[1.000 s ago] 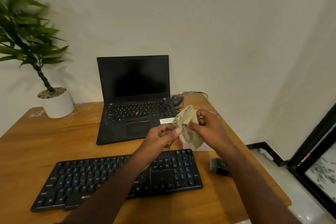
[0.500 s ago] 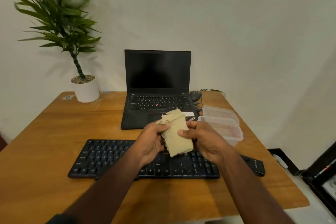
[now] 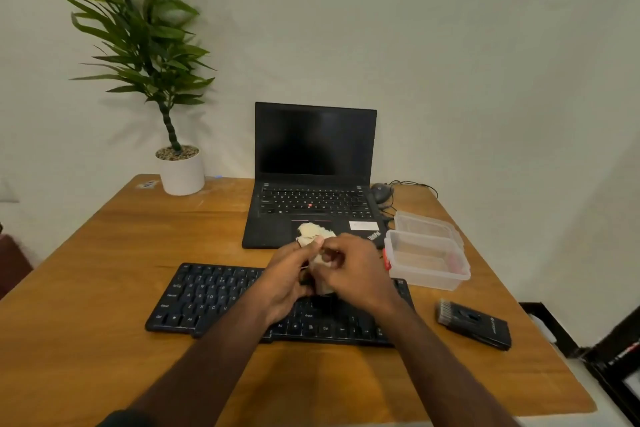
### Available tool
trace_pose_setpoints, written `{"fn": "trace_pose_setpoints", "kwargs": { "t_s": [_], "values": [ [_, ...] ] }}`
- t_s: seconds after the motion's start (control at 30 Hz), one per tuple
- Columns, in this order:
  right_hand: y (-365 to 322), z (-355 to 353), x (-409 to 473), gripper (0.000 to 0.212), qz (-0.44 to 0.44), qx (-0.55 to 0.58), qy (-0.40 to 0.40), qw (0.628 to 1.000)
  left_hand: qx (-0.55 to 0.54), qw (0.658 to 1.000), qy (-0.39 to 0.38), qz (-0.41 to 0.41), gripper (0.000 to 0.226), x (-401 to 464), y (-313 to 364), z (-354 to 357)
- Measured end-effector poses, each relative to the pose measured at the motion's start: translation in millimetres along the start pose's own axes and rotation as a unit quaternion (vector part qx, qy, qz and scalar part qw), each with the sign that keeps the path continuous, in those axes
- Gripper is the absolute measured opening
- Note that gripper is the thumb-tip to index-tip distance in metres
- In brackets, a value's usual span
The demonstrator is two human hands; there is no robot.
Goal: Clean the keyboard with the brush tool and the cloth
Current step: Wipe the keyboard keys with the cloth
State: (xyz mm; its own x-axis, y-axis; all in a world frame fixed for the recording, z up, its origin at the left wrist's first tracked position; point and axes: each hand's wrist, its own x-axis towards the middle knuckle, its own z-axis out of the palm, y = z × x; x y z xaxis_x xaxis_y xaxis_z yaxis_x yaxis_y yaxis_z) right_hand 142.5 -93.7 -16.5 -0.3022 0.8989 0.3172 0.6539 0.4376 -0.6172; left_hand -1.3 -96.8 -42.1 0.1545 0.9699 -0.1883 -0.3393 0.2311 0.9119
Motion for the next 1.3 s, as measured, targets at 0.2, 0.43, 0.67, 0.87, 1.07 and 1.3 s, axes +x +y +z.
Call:
{"fn": "trace_pose_setpoints", "kwargs": {
  "t_s": [0.2, 0.43, 0.67, 0.87, 1.07, 1.3],
  "values": [
    [9.0, 4.4, -7.0, 0.036, 0.27, 0.382, 0.02, 0.884, -0.065, 0.998, 0.005, 0.002, 0.031, -1.8, 6.1, -12.0],
    [-10.8, 36.4, -9.6, 0.031, 0.279, 0.596, -0.027, 0.753, 0.202, 0.969, 0.117, 0.086, 0.044, -0.9, 17.7, -12.0],
    [-9.7, 45.4, 5.8, 0.03, 0.29, 0.386, 0.071, 0.873, 0.543, 0.778, 0.279, 0.152, 0.064, -24.5, 28.7, -126.7],
    [-22.1, 63.1, 14.5, 0.021, 0.315, 0.572, 0.01, 0.757, 0.606, 0.773, 0.186, 0.03, 0.124, -52.3, 8.5, -203.5],
    [-38.9, 105.7, 27.7, 0.024, 0.221, 0.382, -0.013, 0.897, 0.603, 0.754, 0.245, 0.09, 0.104, -76.5, -16.9, -210.3],
    [-93.0, 164.9, 47.7, 0.033, -0.063, -0.124, -0.101, 0.985, 0.635, 0.707, 0.286, 0.124, 0.105, -81.1, -25.3, -205.9]
  ]
}}
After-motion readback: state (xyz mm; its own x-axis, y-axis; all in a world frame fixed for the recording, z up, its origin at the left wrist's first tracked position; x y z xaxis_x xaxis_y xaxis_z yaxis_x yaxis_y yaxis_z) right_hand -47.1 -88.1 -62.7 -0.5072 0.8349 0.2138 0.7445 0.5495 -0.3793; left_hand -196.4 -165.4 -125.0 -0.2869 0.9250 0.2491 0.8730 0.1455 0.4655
